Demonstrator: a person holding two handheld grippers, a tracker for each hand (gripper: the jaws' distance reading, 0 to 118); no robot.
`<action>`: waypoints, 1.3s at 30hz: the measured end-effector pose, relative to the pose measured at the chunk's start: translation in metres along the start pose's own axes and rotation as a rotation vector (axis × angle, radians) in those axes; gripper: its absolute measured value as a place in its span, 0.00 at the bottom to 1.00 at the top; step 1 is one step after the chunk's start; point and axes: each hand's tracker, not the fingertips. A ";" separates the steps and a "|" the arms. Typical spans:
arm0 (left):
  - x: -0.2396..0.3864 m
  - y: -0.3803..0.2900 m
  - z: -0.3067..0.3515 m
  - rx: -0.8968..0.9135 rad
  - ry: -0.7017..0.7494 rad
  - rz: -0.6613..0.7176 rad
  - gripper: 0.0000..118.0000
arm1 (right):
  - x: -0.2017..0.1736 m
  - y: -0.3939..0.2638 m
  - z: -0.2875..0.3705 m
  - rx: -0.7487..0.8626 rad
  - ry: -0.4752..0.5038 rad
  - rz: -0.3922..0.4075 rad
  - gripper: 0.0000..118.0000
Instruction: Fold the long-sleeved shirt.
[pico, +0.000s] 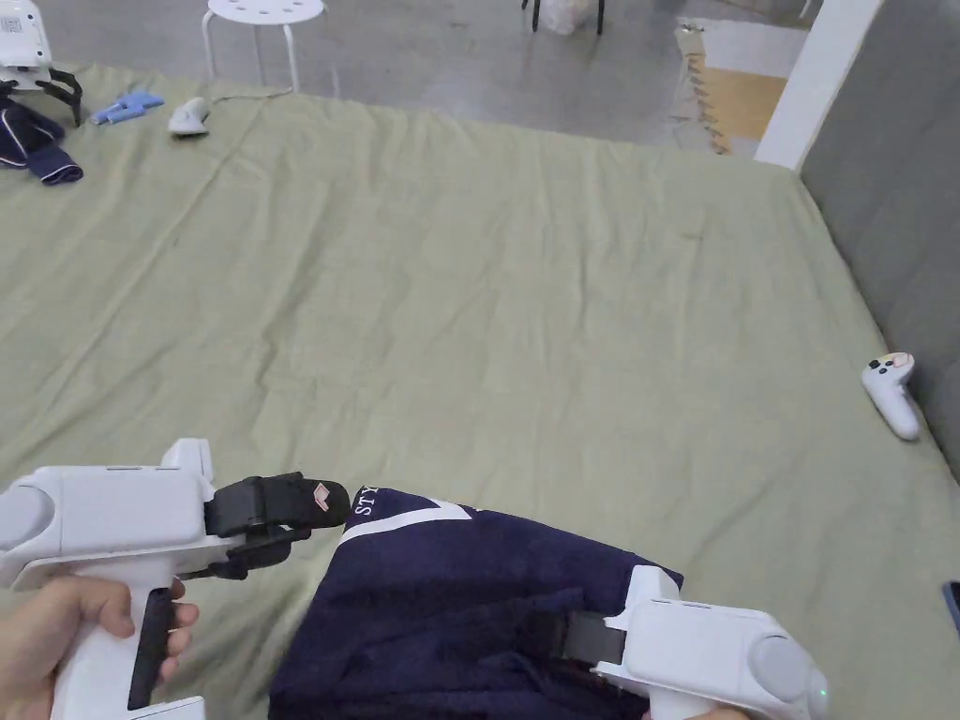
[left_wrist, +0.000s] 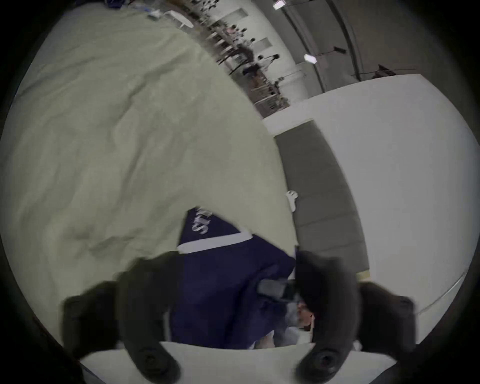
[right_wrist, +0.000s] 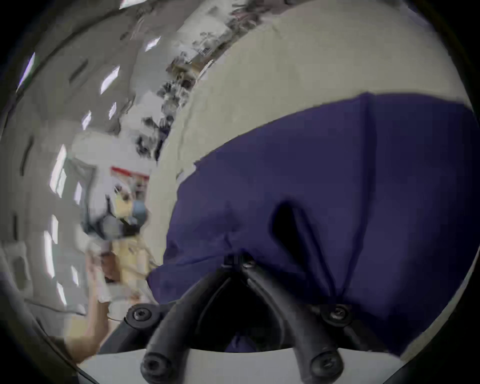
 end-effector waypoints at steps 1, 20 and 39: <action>-0.012 0.001 -0.008 -0.037 -0.006 0.023 0.89 | -0.003 0.000 0.003 -0.006 -0.035 0.070 0.00; 0.034 -0.032 -0.072 -0.250 -0.098 0.044 0.21 | -0.052 -0.014 0.045 0.233 -0.394 0.497 0.00; -0.085 0.091 0.186 0.092 0.221 0.034 0.18 | -0.295 -0.046 -0.125 0.251 -0.146 1.064 0.00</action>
